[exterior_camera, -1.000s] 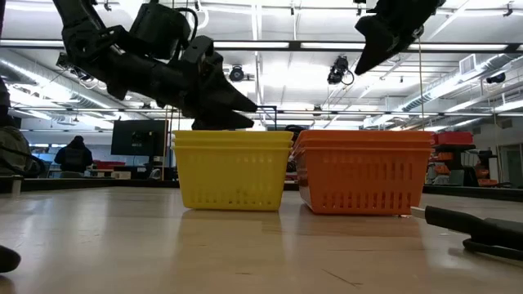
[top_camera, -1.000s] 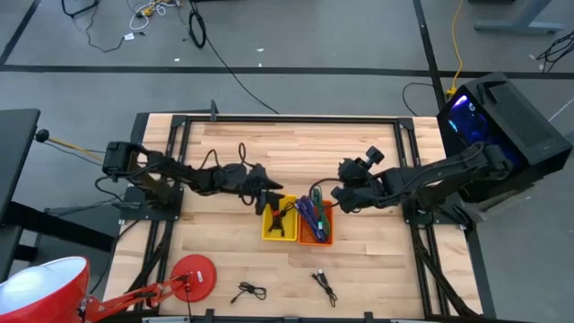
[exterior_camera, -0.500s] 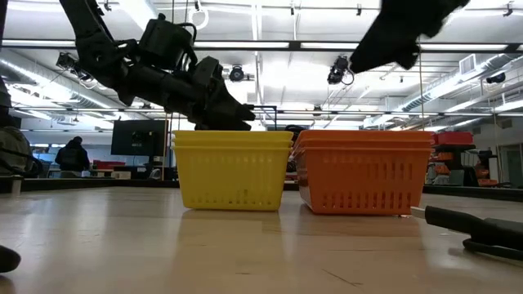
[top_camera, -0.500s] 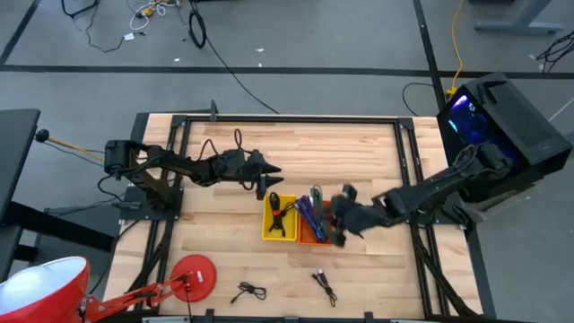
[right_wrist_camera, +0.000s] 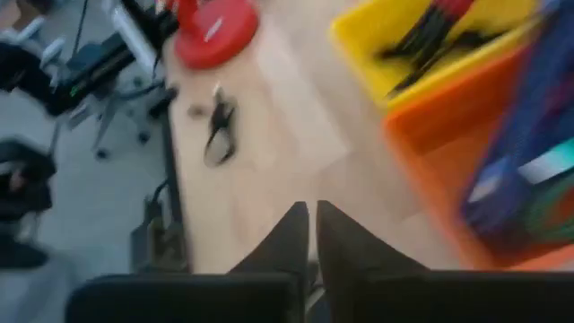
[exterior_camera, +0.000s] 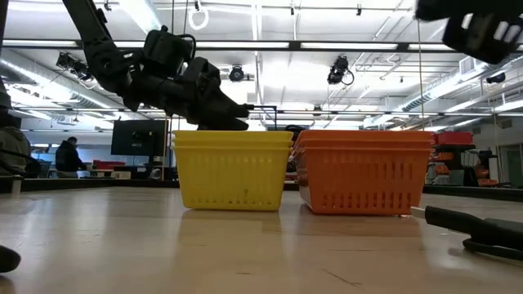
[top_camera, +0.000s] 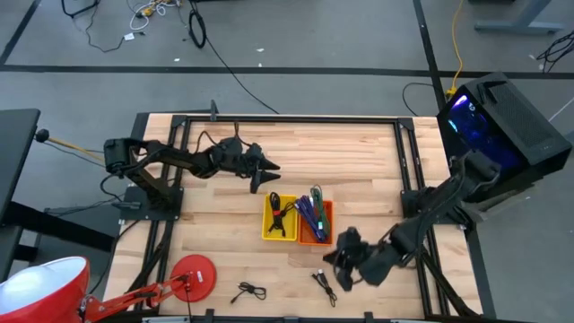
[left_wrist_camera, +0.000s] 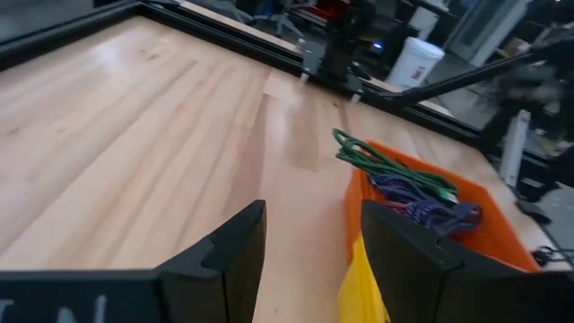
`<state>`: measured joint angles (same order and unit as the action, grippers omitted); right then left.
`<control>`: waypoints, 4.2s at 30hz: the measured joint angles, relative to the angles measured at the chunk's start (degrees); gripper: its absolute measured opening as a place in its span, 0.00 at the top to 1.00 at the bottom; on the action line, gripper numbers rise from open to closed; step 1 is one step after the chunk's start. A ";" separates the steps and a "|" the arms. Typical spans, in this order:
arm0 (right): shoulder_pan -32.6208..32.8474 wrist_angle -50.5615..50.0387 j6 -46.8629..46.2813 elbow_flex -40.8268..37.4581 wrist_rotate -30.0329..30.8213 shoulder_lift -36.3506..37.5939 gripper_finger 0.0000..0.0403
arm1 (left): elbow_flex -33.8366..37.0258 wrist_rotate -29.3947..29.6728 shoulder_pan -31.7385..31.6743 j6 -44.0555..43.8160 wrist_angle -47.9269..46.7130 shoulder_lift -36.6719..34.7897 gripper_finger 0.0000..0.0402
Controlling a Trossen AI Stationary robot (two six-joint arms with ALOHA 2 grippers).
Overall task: Pick & Place USB Port
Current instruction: Put the right black charger cable into the yellow bin
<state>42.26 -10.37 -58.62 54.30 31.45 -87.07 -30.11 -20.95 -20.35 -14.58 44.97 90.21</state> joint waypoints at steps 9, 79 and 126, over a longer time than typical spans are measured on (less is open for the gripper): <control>2.08 3.26 -8.39 7.96 -7.09 -12.05 0.96 | 0.00 -4.98 -0.42 -0.02 -0.40 0.00 0.53; 1.27 -6.49 -17.29 8.00 -25.95 -22.71 0.98 | 0.00 -6.34 -0.29 0.91 -2.21 0.03 0.53; -16.10 25.07 30.23 7.81 -18.14 -19.71 1.00 | 0.00 -6.83 -0.23 1.46 0.71 0.04 0.53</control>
<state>26.16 14.70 -28.39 62.11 13.31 -106.78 -30.11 -27.79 -20.58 -13.12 45.68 90.26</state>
